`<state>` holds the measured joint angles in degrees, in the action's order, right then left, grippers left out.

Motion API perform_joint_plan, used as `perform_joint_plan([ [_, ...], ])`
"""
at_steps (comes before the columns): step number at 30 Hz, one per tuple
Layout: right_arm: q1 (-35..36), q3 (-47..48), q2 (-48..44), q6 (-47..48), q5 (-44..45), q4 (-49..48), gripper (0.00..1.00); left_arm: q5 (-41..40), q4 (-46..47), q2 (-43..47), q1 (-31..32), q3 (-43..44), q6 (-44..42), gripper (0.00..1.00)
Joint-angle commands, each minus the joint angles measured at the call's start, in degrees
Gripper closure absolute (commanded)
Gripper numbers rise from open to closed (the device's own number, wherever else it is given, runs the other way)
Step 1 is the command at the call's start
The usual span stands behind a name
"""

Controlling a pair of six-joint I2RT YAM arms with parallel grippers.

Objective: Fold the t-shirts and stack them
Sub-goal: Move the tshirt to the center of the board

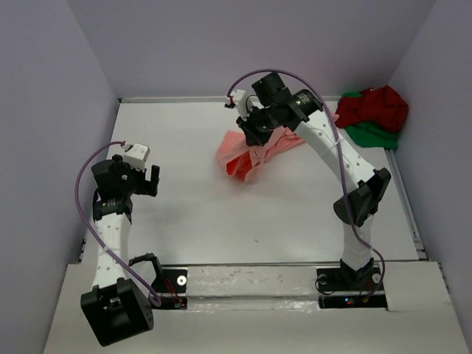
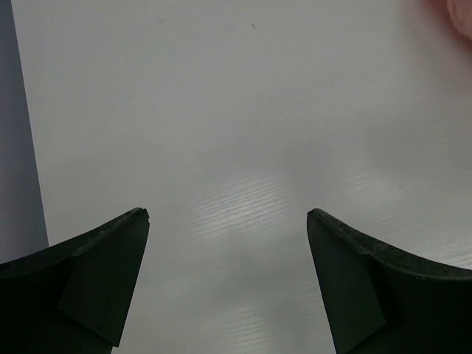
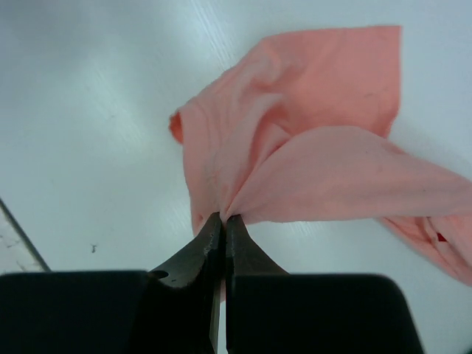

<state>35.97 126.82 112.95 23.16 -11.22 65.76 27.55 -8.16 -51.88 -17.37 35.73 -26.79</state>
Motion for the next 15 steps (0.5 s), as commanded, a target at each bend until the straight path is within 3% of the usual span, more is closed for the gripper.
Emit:
perform_joint_plan([
  [1, -1.5, 7.7, -6.6, 0.3, -8.8, 4.7, 1.0, -0.4, 1.0, 1.4, -0.1, 2.0, 0.2, 0.01],
  [6, -1.5, 6.9, -15.6, 1.3, -3.6, 2.8, 1.0, -0.3, 1.2, 1.0, -0.2, 1.9, 0.3, 0.01],
  [10, -6.5, 3.6, -20.6, 0.7, 1.9, 0.1, 1.0, -0.4, 1.2, 0.6, -0.1, 2.0, 0.2, 0.01],
  [11, -9.5, 1.1, -22.1, 0.5, 3.6, -4.6, 1.0, -0.4, 1.2, 0.6, -0.1, 2.0, 0.2, 0.01],
  [15, -15.6, -24.5, -29.9, 2.7, 13.8, -19.3, 1.0, -0.2, 1.2, 0.8, -0.1, 1.9, 0.2, 0.01],
])
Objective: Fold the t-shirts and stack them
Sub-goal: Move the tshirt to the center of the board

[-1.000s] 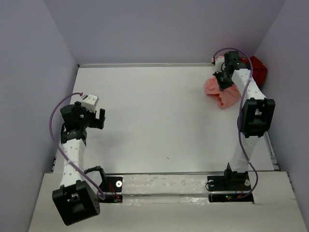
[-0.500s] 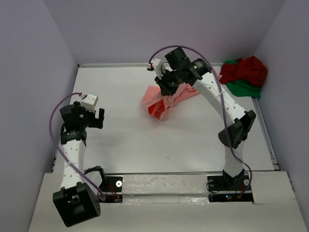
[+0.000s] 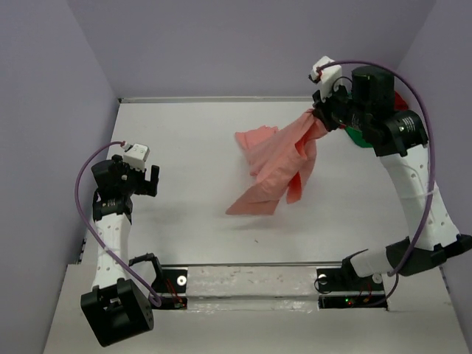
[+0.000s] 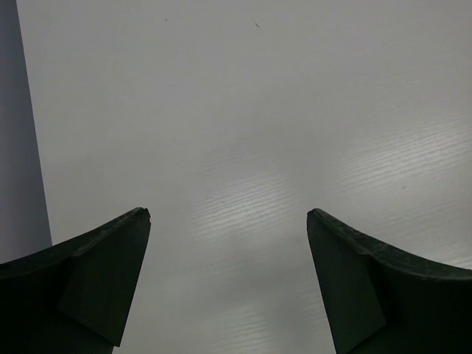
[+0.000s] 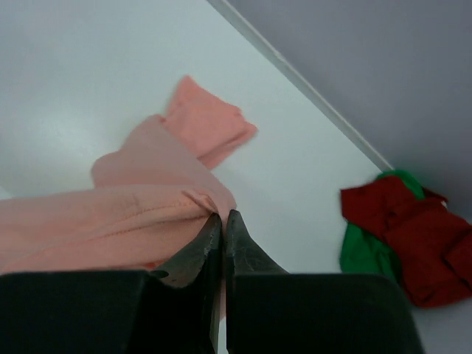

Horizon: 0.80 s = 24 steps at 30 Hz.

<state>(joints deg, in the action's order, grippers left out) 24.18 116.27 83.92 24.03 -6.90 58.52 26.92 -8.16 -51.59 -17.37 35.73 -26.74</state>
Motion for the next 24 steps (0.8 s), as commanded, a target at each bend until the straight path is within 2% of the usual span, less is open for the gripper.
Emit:
perform_joint_plan([
  [1, -4.6, -18.2, -2.3, 2.5, 10.8, -16.6, 1.0, 0.6, 1.2, 0.6, -0.1, 1.8, -0.1, 0.01],
  [4, -7.0, -29.6, -1.3, 4.3, 14.4, -20.5, 1.0, 0.9, 1.2, 0.8, -0.1, 1.7, -0.2, 0.01],
  [5, -7.9, -31.0, 1.0, 4.2, 14.8, -20.7, 0.92, 0.9, 1.2, 1.1, -0.1, 1.7, -0.1, 0.01],
  [6, -8.4, -32.2, 2.3, 4.1, 15.8, -20.7, 0.7, 1.0, 1.1, 1.1, -0.1, 1.7, -0.2, 0.01],
  [7, -9.3, -34.3, 3.5, 3.5, 16.8, -21.3, 0.31, 1.1, 1.2, 1.1, -0.1, 1.7, -0.2, 0.01],
  [8, -9.3, -35.2, 5.5, 3.3, 18.0, -22.3, 0.06, 1.4, 1.2, 1.1, -0.1, 1.7, -0.2, 0.01],
  [9, -9.3, -35.9, 6.3, 3.1, 18.9, -22.8, 0.0, 1.6, 1.1, 1.1, -0.1, 1.7, -0.4, 0.01],
  [19, -9.9, -34.4, 4.2, 1.5, 16.4, -21.3, 0.0, 5.3, 0.2, -1.0, 0.8, 3.8, -0.8, 0.01],
  [24, -9.9, -39.6, 0.9, 1.4, 18.8, -22.0, 0.0, 5.5, -6.1, -6.2, 8.2, 13.0, -6.5, 0.01],
])
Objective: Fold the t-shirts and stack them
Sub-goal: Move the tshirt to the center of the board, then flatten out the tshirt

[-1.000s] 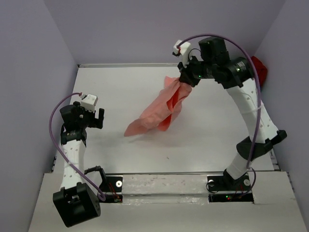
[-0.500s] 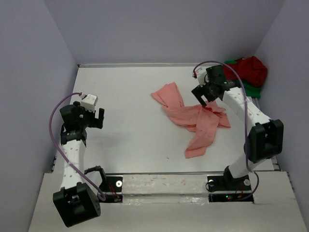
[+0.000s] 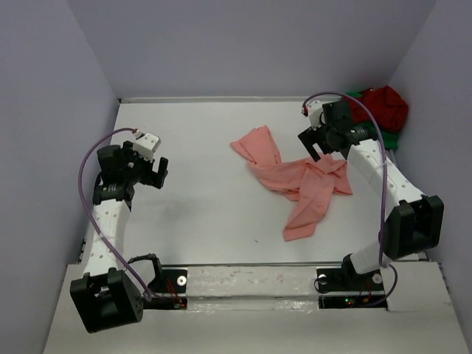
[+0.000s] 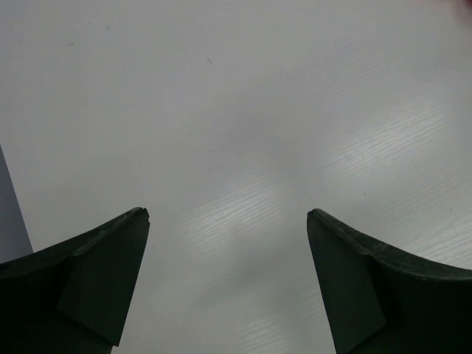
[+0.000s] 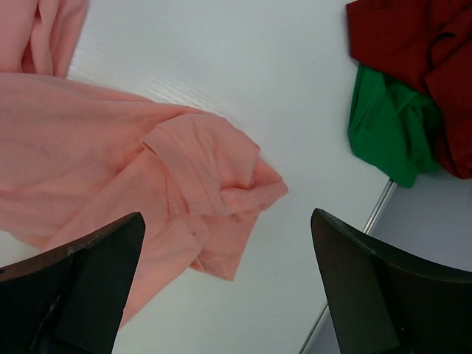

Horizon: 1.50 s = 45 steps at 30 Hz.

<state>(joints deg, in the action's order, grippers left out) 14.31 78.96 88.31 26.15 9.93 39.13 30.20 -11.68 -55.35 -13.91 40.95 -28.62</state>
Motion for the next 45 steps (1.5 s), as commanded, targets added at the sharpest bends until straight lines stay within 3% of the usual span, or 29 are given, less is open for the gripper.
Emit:
perform_joint_plan([
  [1, 0.0, -3.6, -4.1, -1.4, 1.9, -2.8, 0.0, 1.5, -3.1, -3.5, 6.0, 9.0, -5.2, 0.01],
  [8, 0.0, -13.1, -9.0, -5.0, 1.0, -3.5, 0.01, 5.0, -5.7, -20.8, 16.2, 18.7, -5.7, 0.01],
  [11, -0.5, -15.8, -11.8, -5.1, -0.3, -3.5, 0.01, 7.1, -5.4, -29.5, 19.4, 23.3, -4.3, 0.11],
  [17, -2.9, -19.9, -18.1, -5.4, -7.2, -2.7, 0.01, 7.7, -5.7, -45.2, 23.5, 33.4, -1.9, 0.15],
  [33, -8.3, -23.5, -21.2, -6.4, -11.2, -2.6, 0.0, 11.1, -5.7, -68.9, 29.6, 59.2, 9.7, 0.17],
  [45, -8.9, -22.7, -18.2, -6.5, -11.2, -2.5, 0.0, 14.5, -5.8, -77.2, 30.6, 64.5, 13.5, 0.18],
])
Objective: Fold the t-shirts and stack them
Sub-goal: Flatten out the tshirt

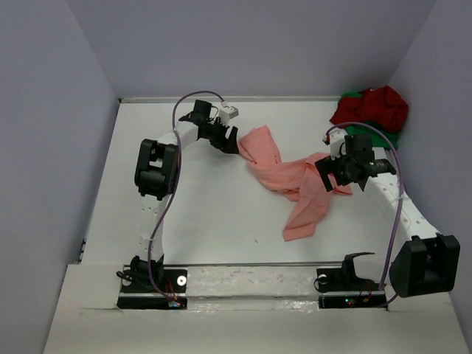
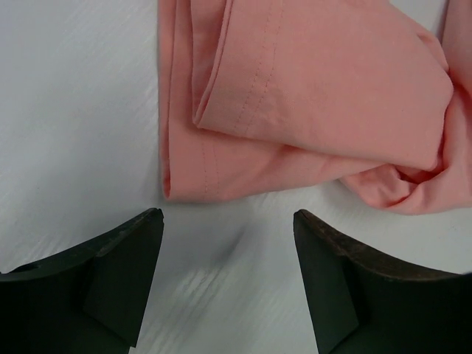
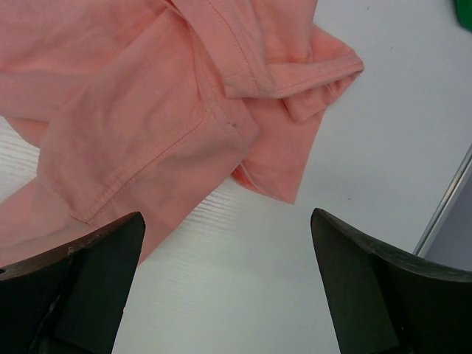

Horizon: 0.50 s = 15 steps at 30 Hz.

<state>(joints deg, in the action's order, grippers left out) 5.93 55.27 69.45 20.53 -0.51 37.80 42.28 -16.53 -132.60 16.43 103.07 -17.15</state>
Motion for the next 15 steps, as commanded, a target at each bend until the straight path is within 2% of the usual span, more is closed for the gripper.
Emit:
perform_joint_plan([
  [1, -0.5, 1.1, 0.9, -0.8, -1.0, -1.2, 0.01, 2.7, -0.8, -0.1, 0.4, 2.6, 2.4, 0.18],
  [8, -0.5, 1.5, 2.3, -1.1, -1.1, -1.2, 0.01, 3.5, -0.9, -3.2, 0.4, 4.7, 3.6, 0.19],
  [12, -1.0, 1.5, 2.5, -1.1, -1.2, -1.2, 0.01, 2.8, -1.5, -4.5, 0.8, 6.4, 3.1, 0.26],
  [15, -1.0, 1.5, 2.9, -1.2, -1.3, -1.2, 0.01, 1.1, 1.1, -3.5, 1.9, 5.0, 2.9, 0.26],
])
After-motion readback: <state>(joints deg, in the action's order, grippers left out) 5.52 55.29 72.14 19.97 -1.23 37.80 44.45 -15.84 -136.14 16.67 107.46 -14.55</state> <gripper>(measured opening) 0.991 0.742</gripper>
